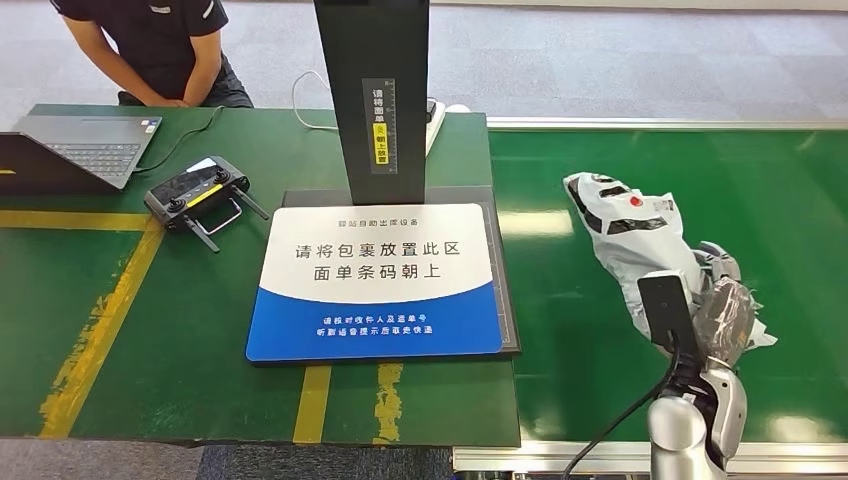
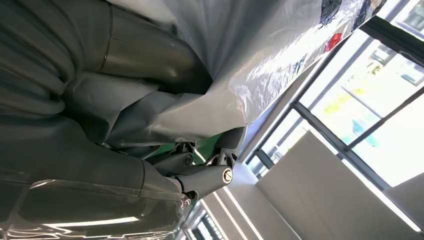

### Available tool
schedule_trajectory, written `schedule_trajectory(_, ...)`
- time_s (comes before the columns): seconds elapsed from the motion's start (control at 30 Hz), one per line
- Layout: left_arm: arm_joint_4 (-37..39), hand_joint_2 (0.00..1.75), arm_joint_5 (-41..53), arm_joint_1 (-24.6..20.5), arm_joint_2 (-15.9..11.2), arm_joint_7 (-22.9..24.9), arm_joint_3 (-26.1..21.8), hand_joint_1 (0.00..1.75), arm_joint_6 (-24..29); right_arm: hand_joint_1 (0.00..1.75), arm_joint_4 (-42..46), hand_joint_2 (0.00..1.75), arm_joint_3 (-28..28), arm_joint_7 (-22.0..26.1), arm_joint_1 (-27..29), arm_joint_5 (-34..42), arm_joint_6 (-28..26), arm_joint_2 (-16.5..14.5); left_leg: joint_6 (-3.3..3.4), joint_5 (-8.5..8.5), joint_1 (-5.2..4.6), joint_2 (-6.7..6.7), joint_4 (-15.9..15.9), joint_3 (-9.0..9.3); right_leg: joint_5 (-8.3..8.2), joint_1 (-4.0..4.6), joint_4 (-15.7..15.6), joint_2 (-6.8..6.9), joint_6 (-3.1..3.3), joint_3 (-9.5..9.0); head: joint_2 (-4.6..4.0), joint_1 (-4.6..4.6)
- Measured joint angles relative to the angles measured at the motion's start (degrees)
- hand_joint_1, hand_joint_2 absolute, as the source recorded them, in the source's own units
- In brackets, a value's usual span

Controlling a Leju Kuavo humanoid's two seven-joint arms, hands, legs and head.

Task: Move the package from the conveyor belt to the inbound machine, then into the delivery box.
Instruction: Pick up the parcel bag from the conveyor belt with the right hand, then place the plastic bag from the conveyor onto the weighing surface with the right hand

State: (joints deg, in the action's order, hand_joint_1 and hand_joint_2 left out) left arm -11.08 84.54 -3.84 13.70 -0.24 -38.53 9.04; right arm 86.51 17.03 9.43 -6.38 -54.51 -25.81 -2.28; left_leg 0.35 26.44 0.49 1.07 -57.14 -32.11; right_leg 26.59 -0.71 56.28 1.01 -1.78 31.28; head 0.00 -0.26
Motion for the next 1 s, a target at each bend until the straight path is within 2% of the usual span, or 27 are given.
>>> schedule_trajectory(0.17,0.00,1.75,0.00,-0.09,0.00,0.08,0.13,0.00,-0.43,1.75,2.29,1.75,-1.71,1.91,0.03,0.44,-1.54,-0.03,0.00,0.00,0.00,0.01,0.00,-0.03,-0.01,0.00,0.00,-0.01,0.00,-0.01,0.00,0.01)
schedule_trajectory(0.3,0.00,1.75,0.00,-0.55,-0.01,0.73,0.57,0.00,-1.27,1.75,1.12,1.75,-4.77,4.35,-3.23,0.17,-1.02,0.44,0.00,-0.03,-0.02,0.08,0.00,-0.03,-0.03,-0.01,0.03,-0.04,0.01,0.03,0.00,-0.01)
schedule_trajectory(0.47,0.00,1.75,0.00,-1.09,-0.01,1.11,1.09,0.00,-1.70,1.75,-1.63,1.75,-7.99,4.60,-7.89,0.08,-1.09,1.16,0.04,-0.10,-0.02,-0.01,0.00,-0.02,-0.04,-0.01,0.03,0.04,0.00,0.01,0.00,-0.01)
schedule_trajectory(0.67,0.00,1.75,0.00,-1.14,-0.02,1.11,1.37,0.00,-1.70,1.75,-3.19,1.75,-9.48,4.68,-9.00,0.40,-1.24,1.81,0.04,-0.09,-0.02,-0.03,0.00,-0.08,-0.02,-0.01,0.03,0.05,0.01,0.04,0.00,-0.01)
schedule_trajectory(0.83,0.00,1.75,0.00,-1.27,-0.02,1.11,1.49,0.00,-1.77,1.75,-7.73,1.75,-11.33,7.06,-12.77,5.95,5.96,2.78,0.04,-0.10,-0.02,0.11,0.00,-0.15,-0.09,-0.01,0.03,-0.05,0.02,0.14,0.00,0.01)
schedule_trajectory(1.0,0.00,1.75,0.00,-1.34,-0.02,0.75,2.24,0.00,-1.72,1.75,-18.87,1.75,-16.61,8.43,-20.21,3.61,10.20,3.35,0.00,-0.24,-0.01,0.06,0.00,-0.18,-0.20,0.00,0.09,-0.03,0.01,0.16,0.00,-0.01)
